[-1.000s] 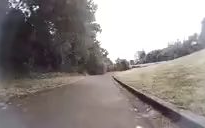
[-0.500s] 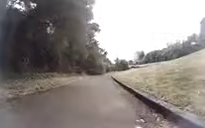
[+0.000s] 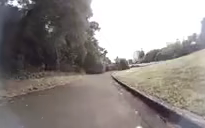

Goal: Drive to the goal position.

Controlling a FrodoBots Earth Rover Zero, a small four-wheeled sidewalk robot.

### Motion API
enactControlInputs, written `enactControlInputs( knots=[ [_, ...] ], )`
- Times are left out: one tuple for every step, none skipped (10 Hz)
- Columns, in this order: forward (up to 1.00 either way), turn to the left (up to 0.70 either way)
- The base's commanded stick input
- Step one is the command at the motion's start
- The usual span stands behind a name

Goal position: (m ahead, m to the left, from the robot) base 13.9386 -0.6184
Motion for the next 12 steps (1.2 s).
enactControlInputs(
  knots=[
    [0.7,0.01],
    [0.7,0.02],
    [0.7,0.14],
    [0.7,0.14],
    [0.7,0.14],
    [0.7,0.08],
    [0.7,0.03],
    [0.7,0.0],
    [0.7,0.0],
    [0.7,0.0],
    [0.7,0.0],
    [0.7,0.0]
  ],
)
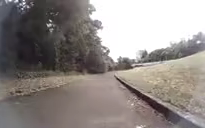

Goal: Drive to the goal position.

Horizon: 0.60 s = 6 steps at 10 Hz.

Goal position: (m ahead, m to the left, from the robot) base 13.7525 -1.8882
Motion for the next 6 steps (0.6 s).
enactControlInputs(
  knots=[
    [0.7,0.0],
    [0.7,0.0],
    [0.7,0.0],
    [0.7,0.0],
    [0.7,0.0],
    [0.7,0.0]
  ],
)
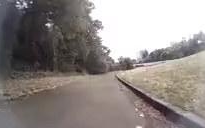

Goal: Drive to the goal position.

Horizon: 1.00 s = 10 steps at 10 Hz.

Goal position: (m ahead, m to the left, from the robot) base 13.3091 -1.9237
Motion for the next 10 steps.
enactControlInputs(
  knots=[
    [0.45,0.0],
    [0.45,0.0],
    [0.45,0.0],
    [0.45,0.0],
    [0.45,0.0],
    [0.45,0.0],
    [0.45,0.0],
    [0.45,0.0],
    [0.45,0.0],
    [0.45,0.0]
  ],
)
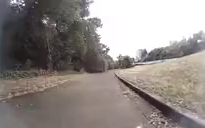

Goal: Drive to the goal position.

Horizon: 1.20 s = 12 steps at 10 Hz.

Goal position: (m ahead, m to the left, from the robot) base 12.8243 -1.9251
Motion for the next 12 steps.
enactControlInputs(
  knots=[
    [0.45,0.0],
    [0.45,0.0],
    [0.45,0.0],
    [0.45,0.0],
    [0.45,0.0],
    [0.45,0.0],
    [0.45,0.0],
    [0.45,0.0],
    [0.45,0.0],
    [0.45,0.0],
    [0.45,0.0],
    [0.45,0.0]
  ],
)
